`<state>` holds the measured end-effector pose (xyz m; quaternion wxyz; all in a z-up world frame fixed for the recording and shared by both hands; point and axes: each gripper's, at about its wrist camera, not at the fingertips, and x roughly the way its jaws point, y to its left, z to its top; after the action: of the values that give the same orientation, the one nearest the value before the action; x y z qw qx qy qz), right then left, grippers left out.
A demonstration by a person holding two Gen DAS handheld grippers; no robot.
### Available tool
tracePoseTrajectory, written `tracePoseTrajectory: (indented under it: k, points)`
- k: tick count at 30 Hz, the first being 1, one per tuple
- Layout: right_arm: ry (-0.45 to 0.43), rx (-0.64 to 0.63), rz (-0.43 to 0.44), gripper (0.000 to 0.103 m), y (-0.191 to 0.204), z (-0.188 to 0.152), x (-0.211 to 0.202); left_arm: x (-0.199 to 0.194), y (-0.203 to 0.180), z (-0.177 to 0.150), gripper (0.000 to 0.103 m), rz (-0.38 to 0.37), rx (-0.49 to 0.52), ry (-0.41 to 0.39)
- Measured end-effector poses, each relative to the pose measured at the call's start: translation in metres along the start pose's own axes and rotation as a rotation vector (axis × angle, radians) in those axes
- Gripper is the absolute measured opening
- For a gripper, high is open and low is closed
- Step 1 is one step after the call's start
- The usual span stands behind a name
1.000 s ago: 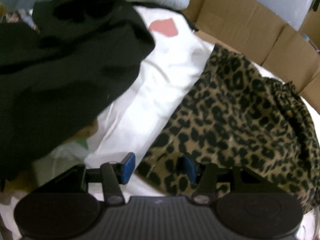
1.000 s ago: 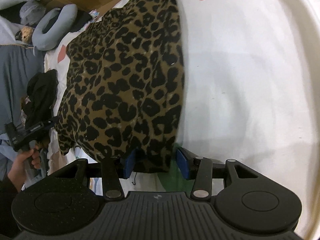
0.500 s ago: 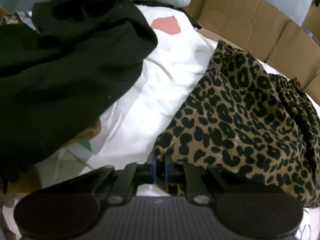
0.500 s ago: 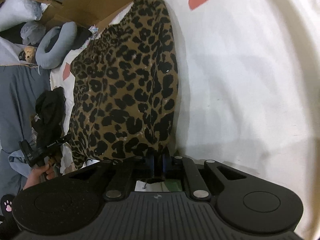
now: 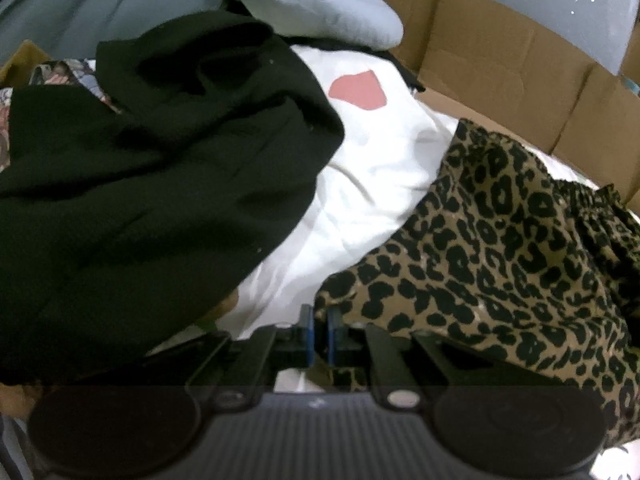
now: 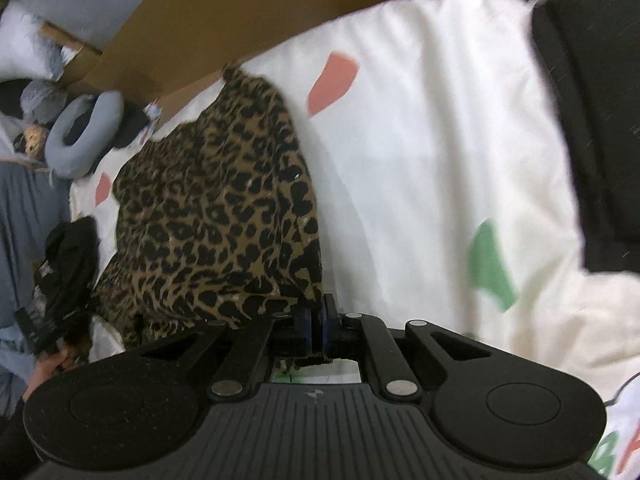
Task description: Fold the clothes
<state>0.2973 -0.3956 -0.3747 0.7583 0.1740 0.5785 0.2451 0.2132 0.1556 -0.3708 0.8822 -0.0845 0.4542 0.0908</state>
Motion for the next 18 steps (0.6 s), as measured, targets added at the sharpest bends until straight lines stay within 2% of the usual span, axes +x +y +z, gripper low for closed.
tracePoseTrajectory:
  k: [3,7,12,17,18]
  points:
    - [-0.036,0.008,-0.043,0.002,-0.006,0.009,-0.001,-0.001,-0.003,-0.002,0.007,0.008,-0.003,0.013]
    - [-0.064,0.002,-0.110,0.002,-0.011,0.017,0.002,-0.011,-0.008,-0.003,0.014,0.003,-0.019,0.007]
    - [-0.083,-0.015,-0.135,0.002,-0.008,0.024,0.005,-0.027,-0.023,-0.002,0.014,-0.020,-0.010,-0.005]
    - [-0.087,-0.022,-0.134,0.002,-0.004,0.025,0.005,-0.042,-0.051,-0.003,0.014,-0.144,-0.011,0.008]
    - [-0.084,-0.019,-0.135,0.003,-0.005,0.024,0.006,-0.044,-0.059,-0.004,0.014,-0.193,-0.008,0.022]
